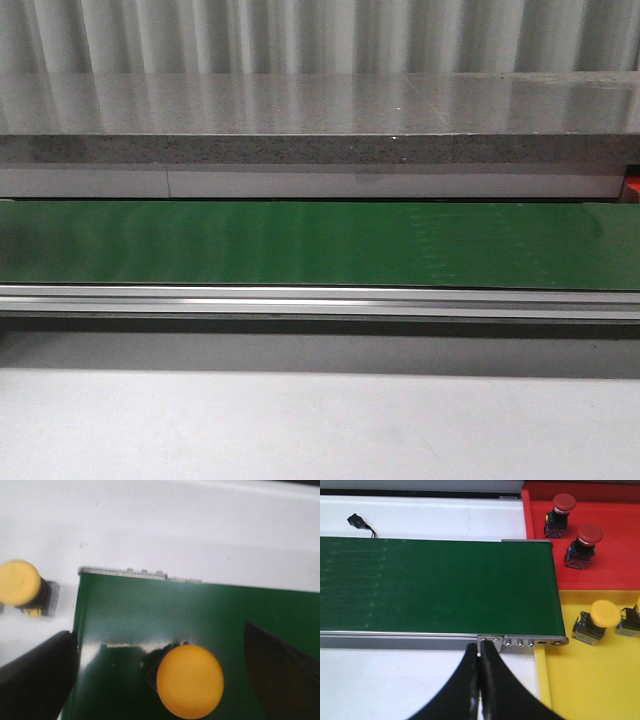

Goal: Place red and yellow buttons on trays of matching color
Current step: 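Lower the yellow button onto the green belt and open the left gripper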

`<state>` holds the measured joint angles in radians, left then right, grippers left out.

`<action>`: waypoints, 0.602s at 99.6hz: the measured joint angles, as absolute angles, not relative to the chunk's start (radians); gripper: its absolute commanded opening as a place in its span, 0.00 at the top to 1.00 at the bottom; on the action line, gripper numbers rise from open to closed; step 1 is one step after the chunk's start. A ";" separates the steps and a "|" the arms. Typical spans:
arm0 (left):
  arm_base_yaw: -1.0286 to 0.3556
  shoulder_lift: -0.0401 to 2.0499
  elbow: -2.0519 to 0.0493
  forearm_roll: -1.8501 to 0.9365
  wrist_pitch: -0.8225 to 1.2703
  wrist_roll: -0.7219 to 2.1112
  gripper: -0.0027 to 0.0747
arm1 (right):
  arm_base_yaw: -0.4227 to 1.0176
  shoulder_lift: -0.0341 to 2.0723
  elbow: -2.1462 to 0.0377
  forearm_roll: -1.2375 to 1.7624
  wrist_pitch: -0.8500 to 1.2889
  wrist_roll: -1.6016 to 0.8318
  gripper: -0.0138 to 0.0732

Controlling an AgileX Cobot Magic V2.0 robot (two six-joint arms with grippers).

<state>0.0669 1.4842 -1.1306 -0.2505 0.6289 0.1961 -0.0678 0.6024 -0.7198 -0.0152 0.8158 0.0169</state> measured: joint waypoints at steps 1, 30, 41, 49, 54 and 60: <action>0.067 1.481 -1.136 -0.250 0.629 0.196 0.17 | -0.068 0.602 -0.720 -0.015 0.816 0.017 0.98; 0.217 1.420 -1.163 -0.245 0.680 0.197 0.17 | -0.068 0.602 -0.720 -0.015 0.816 0.017 0.98; 0.311 1.434 -1.140 -0.241 0.692 0.197 0.17 | -0.068 0.602 -0.720 -0.015 0.816 0.017 0.98; 0.373 1.461 -1.122 -0.237 0.694 0.197 0.17 | -0.068 0.602 -0.720 -0.015 0.816 0.017 0.98; 0.403 1.486 -1.115 -0.234 0.694 0.197 0.17 | -0.068 0.602 -0.720 -0.015 0.816 0.017 0.98; 0.433 1.524 -1.109 -0.233 0.694 0.197 0.17 | -0.068 0.602 -0.720 -0.015 0.816 0.017 0.98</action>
<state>0.4325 1.5241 -1.1091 -0.2327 0.6941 0.1967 -0.0678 0.6024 -0.7198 -0.0152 0.8158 0.0169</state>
